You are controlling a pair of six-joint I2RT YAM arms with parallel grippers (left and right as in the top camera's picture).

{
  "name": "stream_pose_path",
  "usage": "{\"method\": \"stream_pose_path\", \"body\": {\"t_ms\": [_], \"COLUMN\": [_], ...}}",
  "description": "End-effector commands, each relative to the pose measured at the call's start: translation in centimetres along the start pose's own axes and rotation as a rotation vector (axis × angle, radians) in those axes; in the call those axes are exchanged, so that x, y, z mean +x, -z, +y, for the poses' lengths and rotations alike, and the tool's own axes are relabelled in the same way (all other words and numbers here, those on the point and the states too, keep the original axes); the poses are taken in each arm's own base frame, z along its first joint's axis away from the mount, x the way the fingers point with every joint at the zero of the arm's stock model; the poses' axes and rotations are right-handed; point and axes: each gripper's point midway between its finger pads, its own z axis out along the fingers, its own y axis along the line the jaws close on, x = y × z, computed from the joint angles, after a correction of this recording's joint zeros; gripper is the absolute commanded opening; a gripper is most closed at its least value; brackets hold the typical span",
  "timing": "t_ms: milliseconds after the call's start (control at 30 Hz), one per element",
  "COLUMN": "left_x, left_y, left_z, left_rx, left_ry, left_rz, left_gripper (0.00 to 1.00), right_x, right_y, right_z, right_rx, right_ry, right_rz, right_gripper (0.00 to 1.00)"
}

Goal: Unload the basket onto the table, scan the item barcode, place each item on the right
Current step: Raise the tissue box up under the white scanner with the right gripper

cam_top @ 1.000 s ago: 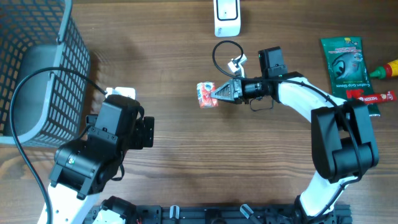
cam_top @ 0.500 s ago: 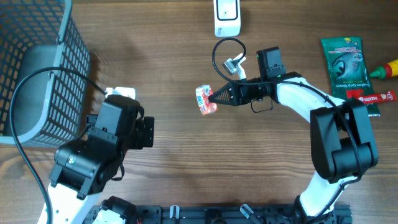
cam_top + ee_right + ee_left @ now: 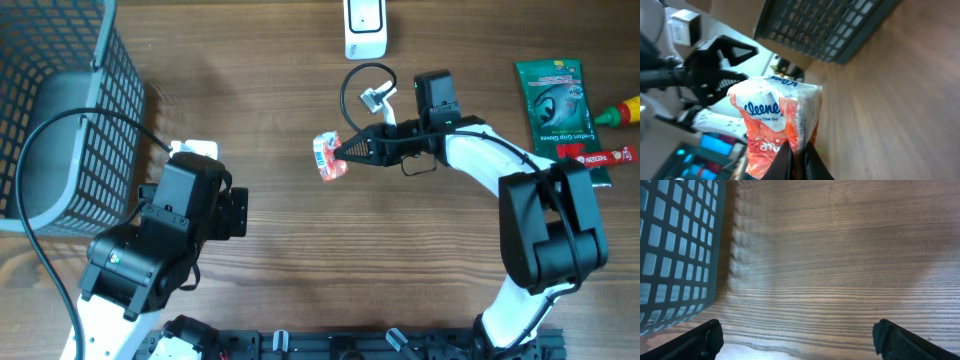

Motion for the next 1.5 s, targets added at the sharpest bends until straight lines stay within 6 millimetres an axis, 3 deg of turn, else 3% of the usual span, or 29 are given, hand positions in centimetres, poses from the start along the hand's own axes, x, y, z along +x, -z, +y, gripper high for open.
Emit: {"method": "stream_pose_path", "body": {"t_ms": [0,33,133,233,367,400,533,600,700,800,900,1067,1333,1467], "left_x": [-0.1,-0.1,-0.1,-0.1,-0.1,-0.1,-0.1,-0.1,-0.1,-0.1,-0.1,-0.1,-0.1,-0.1], "left_y": [0.0,0.0,0.0,0.0,0.0,0.0,0.0,0.0,0.0,0.0,0.0,0.0,0.0,0.0], "left_z": [0.1,0.1,0.1,0.1,0.1,0.1,0.1,0.1,0.1,0.1,0.1,0.1,0.1,0.1], "left_rx": [-0.007,-0.007,-0.007,-0.007,-0.007,-0.007,-0.007,-0.007,-0.007,-0.007,-0.007,-0.007,-0.007,-0.007], "left_ry": [-0.011,-0.011,-0.011,-0.011,-0.011,-0.011,-0.011,-0.011,-0.011,-0.011,-0.011,-0.011,-0.011,-0.011], "left_rz": [-0.007,-0.007,-0.007,-0.007,-0.007,-0.007,-0.007,-0.007,-0.007,-0.007,-0.007,-0.007,-0.007,-0.007], "left_gripper": [1.00,1.00,1.00,1.00,1.00,1.00,1.00,1.00,1.00,1.00,1.00,1.00,1.00,1.00], "right_x": [-0.7,-1.0,-2.0,-2.8,-3.7,-4.7,-7.3,-9.0,-11.7,-14.8,-16.2,-20.5,-25.4,-25.5], "right_y": [1.5,2.1,2.9,6.4,12.0,13.8,17.4,18.6,18.1,17.2,16.6,16.7,15.5,14.7], "right_z": [-5.9,-7.0,-7.0,-7.7,-5.4,-4.7,-4.2,-4.6,-4.3,-4.3,-5.4,-6.7,-12.1,-15.3], "right_rx": [0.340,0.410,0.490,0.812,1.191,1.310,1.536,1.634,1.667,1.679,1.719,1.828,1.829,1.789], "right_ry": [0.011,0.017,0.060,0.146,0.218,0.252,0.328,0.469,0.679,0.811,0.938,1.157,1.212,1.204], "right_rz": [-0.041,-0.048,-0.038,0.031,0.063,0.039,-0.034,0.021,0.059,-0.019,0.020,-0.044,0.003,0.048], "right_gripper": [0.04,0.04,0.04,0.05,0.04,0.04,0.05,0.05,0.05,0.05,0.04,0.04,0.04,0.04]}}
